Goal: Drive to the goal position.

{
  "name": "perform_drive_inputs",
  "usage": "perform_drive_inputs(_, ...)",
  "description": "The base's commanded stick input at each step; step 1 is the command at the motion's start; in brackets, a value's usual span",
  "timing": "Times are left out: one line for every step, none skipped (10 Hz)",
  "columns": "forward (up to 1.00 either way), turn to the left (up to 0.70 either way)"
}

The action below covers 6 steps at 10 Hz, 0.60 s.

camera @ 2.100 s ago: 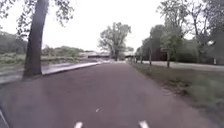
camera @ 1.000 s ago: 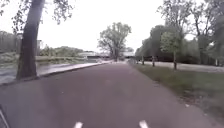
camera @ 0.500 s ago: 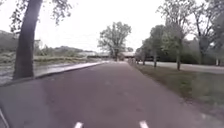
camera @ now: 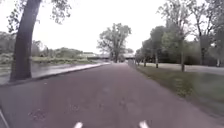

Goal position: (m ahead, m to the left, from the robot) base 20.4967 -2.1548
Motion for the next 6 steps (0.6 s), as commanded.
perform_drive_inputs(0.70, 0.00)
perform_drive_inputs(0.70, 0.00)
perform_drive_inputs(0.70, 0.00)
perform_drive_inputs(0.70, 0.00)
perform_drive_inputs(0.70, 0.00)
perform_drive_inputs(0.70, 0.00)
